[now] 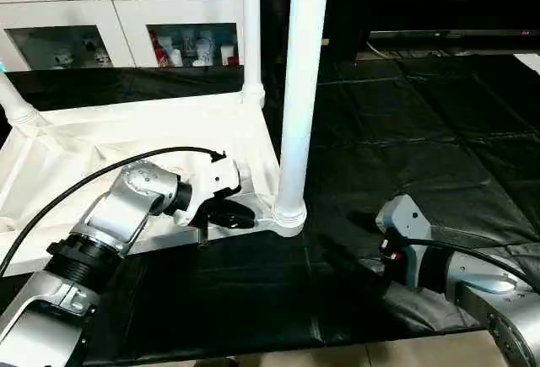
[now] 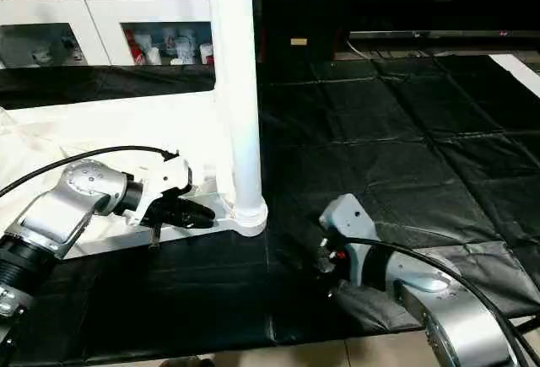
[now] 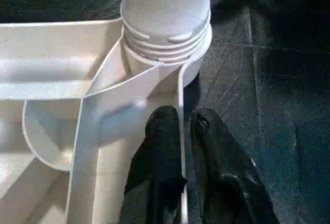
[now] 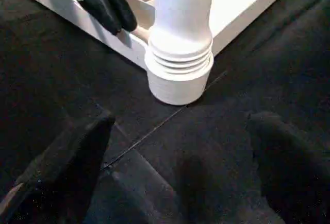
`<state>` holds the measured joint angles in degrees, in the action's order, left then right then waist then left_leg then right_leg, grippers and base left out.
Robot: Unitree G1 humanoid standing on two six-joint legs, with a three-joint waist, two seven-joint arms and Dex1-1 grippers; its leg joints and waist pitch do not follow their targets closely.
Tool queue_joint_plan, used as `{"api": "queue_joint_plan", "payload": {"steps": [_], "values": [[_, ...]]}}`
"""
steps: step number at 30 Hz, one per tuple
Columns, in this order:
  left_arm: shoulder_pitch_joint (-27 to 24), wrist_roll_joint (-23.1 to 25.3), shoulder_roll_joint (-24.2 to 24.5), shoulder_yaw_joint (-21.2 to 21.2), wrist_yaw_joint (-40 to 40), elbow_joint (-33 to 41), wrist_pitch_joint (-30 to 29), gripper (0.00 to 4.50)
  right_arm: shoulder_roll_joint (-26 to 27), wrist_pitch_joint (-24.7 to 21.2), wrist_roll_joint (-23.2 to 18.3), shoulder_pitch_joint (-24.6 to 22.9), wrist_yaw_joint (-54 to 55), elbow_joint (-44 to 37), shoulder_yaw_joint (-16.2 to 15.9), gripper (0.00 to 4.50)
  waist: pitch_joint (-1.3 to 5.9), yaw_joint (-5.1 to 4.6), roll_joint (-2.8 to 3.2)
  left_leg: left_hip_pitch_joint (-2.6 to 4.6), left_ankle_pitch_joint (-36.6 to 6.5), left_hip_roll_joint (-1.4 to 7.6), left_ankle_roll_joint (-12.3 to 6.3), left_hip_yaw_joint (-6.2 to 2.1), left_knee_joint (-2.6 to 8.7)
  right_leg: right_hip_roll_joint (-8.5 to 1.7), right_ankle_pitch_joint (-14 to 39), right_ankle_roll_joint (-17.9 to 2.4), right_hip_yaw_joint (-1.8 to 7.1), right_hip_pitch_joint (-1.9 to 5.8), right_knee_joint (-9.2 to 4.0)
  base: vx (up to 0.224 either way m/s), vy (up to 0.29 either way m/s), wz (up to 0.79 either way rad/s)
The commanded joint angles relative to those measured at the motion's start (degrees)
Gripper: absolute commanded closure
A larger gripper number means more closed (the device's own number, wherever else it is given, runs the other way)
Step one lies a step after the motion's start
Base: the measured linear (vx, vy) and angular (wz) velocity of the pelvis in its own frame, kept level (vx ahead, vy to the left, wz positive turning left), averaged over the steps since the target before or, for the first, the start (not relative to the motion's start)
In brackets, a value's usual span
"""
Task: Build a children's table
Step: Rotate leg to tighten
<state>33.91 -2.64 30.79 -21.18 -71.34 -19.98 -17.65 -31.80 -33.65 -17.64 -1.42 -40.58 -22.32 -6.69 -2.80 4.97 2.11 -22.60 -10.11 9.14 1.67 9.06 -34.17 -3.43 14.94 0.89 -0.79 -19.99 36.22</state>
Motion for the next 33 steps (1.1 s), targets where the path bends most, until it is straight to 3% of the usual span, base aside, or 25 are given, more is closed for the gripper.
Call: {"api": "queue_joint_plan", "payload": {"steps": [1,8,12,26,33], "values": [[0.5,0.5,0.0,0.1,0.2,-0.2,-0.3,4.31,-0.1,-0.8,-0.3,0.2,0.1,-1.1,-0.1,0.00,3.07,-0.26,0.28,1.78,-9.9,3.79,-0.82,-1.22,4.29,-4.58,-4.1,-14.8,1.89,1.09,-4.00,0.000,0.000,0.00],[-0.1,0.9,1.4,-1.4,-2.1,1.1,-0.8,4.44,0.0,-0.6,-0.4,-0.1,0.2,-0.9,-0.1,0.00,3.03,-0.21,0.38,1.81,-10.1,3.77,-0.53,-1.28,4.34,-4.59,-4.6,-14.8,1.88,1.10,-3.94,0.000,0.000,0.00],[-0.2,0.2,0.7,-0.1,-0.8,1.2,-0.9,4.44,0.1,-0.5,-0.4,-0.1,0.4,-0.8,-0.3,0.00,2.94,-0.26,0.42,1.84,-10.4,3.79,-0.55,-1.27,4.37,-4.60,-4.4,-15.0,1.87,1.06,-3.97,0.000,0.000,0.00],[-0.3,0.3,0.5,-0.2,-1.3,2.2,1.3,3.25,0.2,-0.2,-0.3,-0.3,0.6,-0.7,-0.4,0.00,2.81,-0.22,0.54,1.77,-10.5,3.84,-0.52,-1.27,4.45,-4.67,-3.3,-14.8,1.94,1.05,-4.08,0.000,0.000,0.00],[-1.0,2.7,1.8,-1.9,-1.7,2.9,5.1,3.25,-0.1,0.5,0.2,-0.2,0.4,-0.4,-0.6,0.00,2.75,-0.24,0.58,1.87,-11.4,3.92,-0.19,-1.28,4.56,-4.69,-2.7,-14.4,1.98,0.91,-4.15,0.000,0.000,0.00]]}}
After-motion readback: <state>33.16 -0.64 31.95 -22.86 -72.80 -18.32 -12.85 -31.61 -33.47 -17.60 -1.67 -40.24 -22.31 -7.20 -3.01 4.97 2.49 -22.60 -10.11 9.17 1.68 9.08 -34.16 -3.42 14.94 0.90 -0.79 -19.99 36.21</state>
